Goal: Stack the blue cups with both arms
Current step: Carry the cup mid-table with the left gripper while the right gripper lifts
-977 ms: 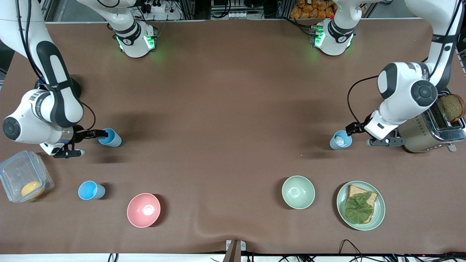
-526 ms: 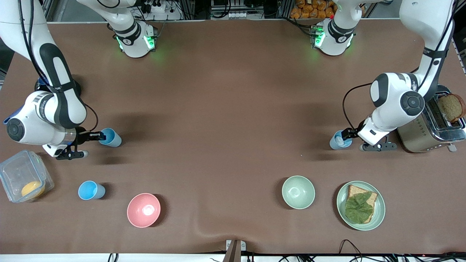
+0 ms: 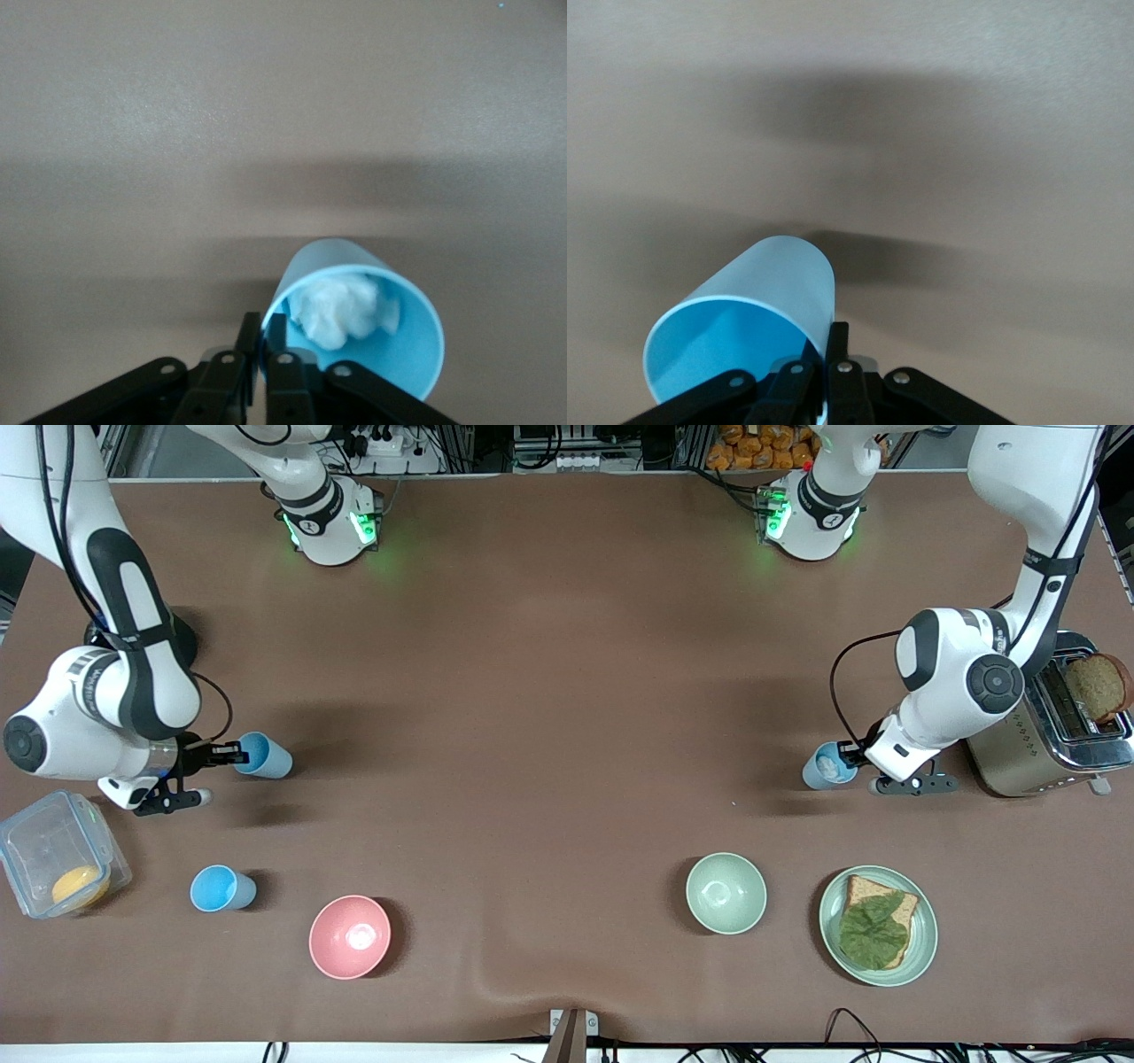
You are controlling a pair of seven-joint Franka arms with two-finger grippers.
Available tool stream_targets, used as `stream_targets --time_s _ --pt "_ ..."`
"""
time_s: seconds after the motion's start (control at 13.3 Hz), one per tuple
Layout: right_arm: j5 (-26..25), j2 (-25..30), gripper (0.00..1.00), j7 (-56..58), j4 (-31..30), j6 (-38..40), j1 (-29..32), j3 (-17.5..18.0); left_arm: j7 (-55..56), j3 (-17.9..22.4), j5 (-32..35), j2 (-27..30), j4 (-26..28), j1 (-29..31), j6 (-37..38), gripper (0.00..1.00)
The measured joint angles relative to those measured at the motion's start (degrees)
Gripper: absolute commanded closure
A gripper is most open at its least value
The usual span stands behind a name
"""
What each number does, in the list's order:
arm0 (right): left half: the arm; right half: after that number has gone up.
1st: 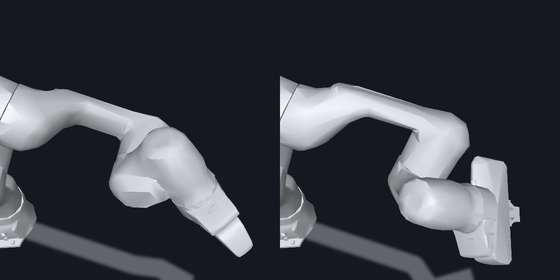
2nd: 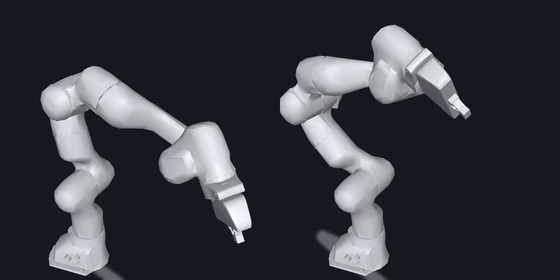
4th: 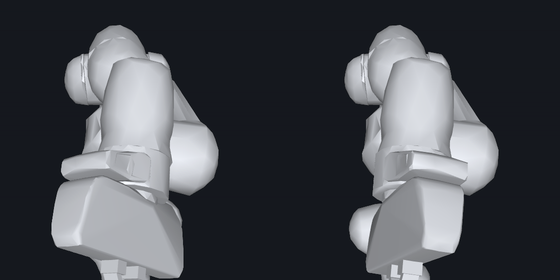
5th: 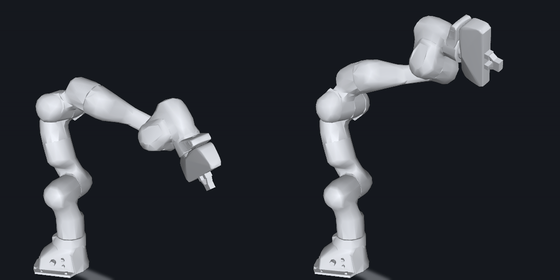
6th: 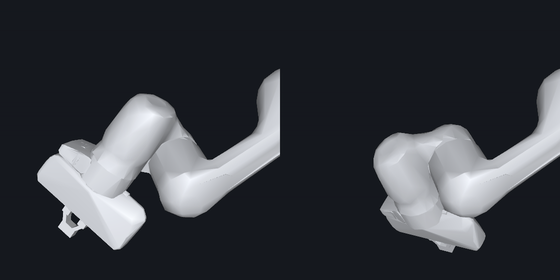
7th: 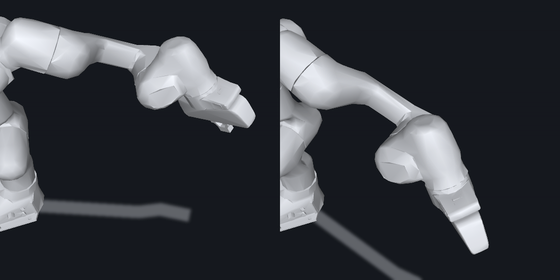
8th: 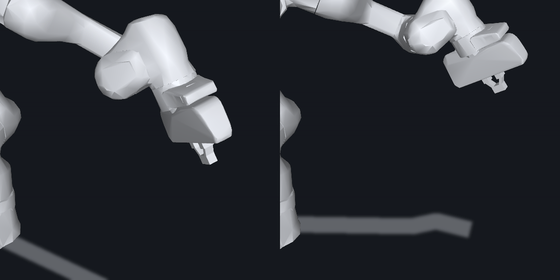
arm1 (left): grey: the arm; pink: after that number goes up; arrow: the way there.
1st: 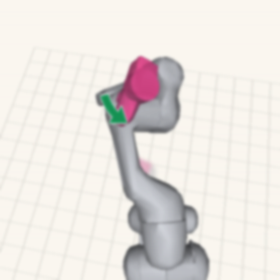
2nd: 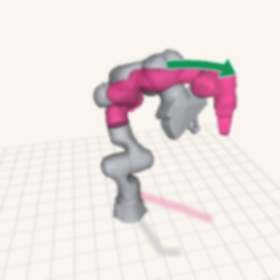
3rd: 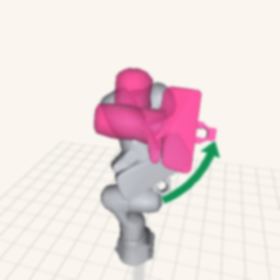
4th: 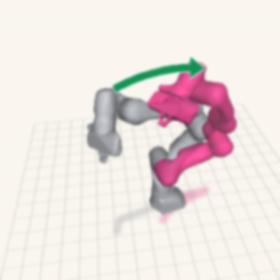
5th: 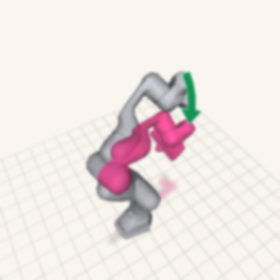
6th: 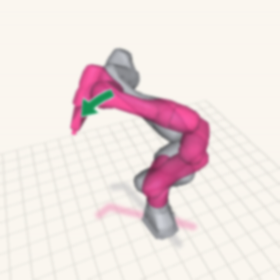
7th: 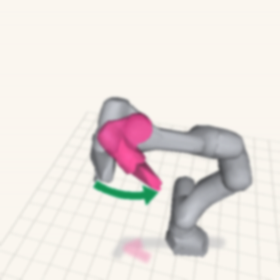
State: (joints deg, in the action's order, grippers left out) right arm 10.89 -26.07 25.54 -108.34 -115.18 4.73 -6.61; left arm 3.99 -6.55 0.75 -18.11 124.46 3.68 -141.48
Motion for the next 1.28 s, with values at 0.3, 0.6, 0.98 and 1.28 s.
stream_targets --time_s 0.3,0.6,0.98,1.28 --pt "1.3 0.7 1.00 -7.0 6.6 10.5 -1.9 0.3 0.4 -3.3 0.0 0.4 -1.1 -0.1 -0.1 1.00" --pt "1.7 1.3 1.00 -13.6 6.9 11.6 -5.9 0.4 5.6 -9.7 0.0 1.8 -3.0 -0.2 0.1 1.00" --pt "1.7 1.4 1.00 -14.1 6.9 11.7 -5.9 0.0 22.5 -18.3 0.0 1.6 -6.4 -4.9 2.1 1.00" --pt "1.8 1.4 1.00 -14.1 6.9 11.9 -5.9 0.1 39.7 -18.6 0.0 -1.2 -10.2 -17.2 2.2 1.00"
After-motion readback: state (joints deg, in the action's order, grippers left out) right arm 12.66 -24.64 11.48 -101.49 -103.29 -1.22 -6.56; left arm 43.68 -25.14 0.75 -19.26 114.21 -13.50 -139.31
